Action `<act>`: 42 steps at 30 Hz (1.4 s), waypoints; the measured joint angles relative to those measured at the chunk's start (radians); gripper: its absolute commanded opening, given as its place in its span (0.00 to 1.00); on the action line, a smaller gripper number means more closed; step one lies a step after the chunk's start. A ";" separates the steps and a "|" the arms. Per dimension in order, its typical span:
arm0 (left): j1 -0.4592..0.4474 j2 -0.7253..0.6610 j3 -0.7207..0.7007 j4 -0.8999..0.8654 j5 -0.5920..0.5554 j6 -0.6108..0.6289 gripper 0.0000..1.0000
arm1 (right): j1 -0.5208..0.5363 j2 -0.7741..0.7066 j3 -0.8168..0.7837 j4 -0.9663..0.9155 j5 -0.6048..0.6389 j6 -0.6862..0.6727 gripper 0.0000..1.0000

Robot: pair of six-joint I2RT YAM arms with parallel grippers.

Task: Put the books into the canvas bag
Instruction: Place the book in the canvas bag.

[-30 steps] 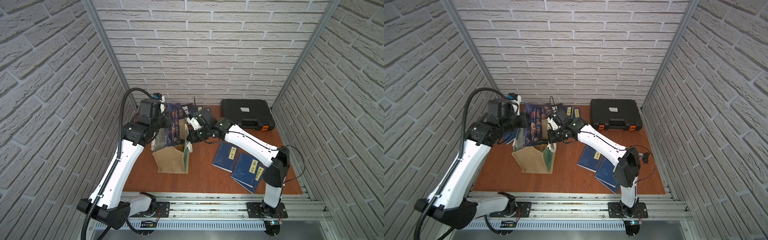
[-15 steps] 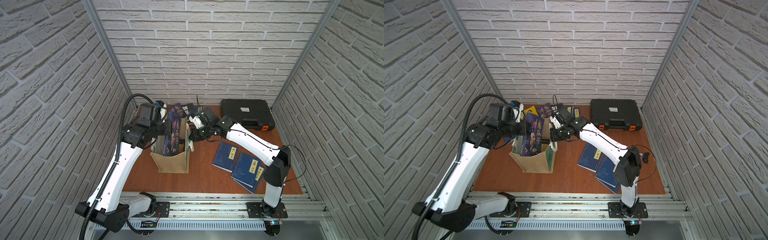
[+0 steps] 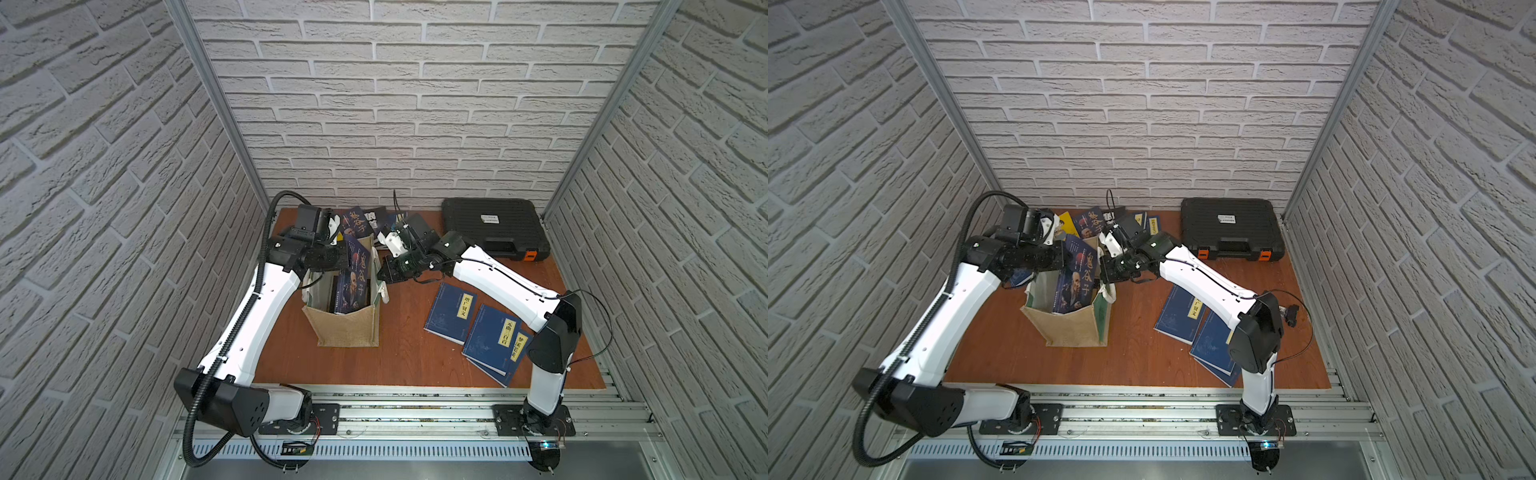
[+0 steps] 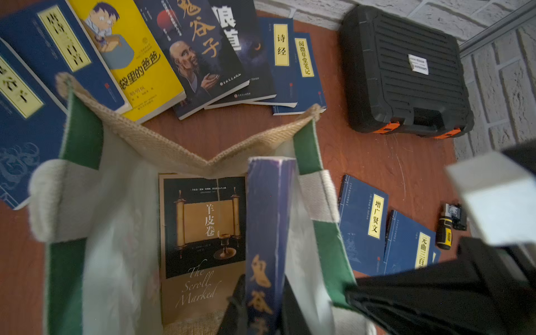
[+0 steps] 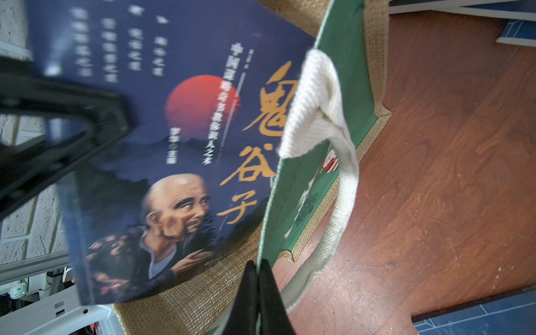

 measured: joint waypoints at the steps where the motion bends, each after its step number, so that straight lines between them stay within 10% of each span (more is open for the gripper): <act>1: 0.007 0.021 -0.001 0.009 0.011 -0.010 0.00 | -0.001 0.000 0.000 0.000 -0.002 -0.001 0.05; 22: 0.112 0.180 -0.288 0.325 0.139 -0.030 0.00 | -0.017 0.000 0.000 0.002 -0.007 -0.027 0.06; 29: 0.116 0.183 -0.279 0.322 0.076 0.047 0.41 | -0.020 0.000 0.000 0.002 -0.011 -0.027 0.06; 42: 0.041 -0.005 -0.164 0.267 -0.025 0.169 0.16 | -0.026 0.000 0.000 0.000 -0.021 -0.033 0.05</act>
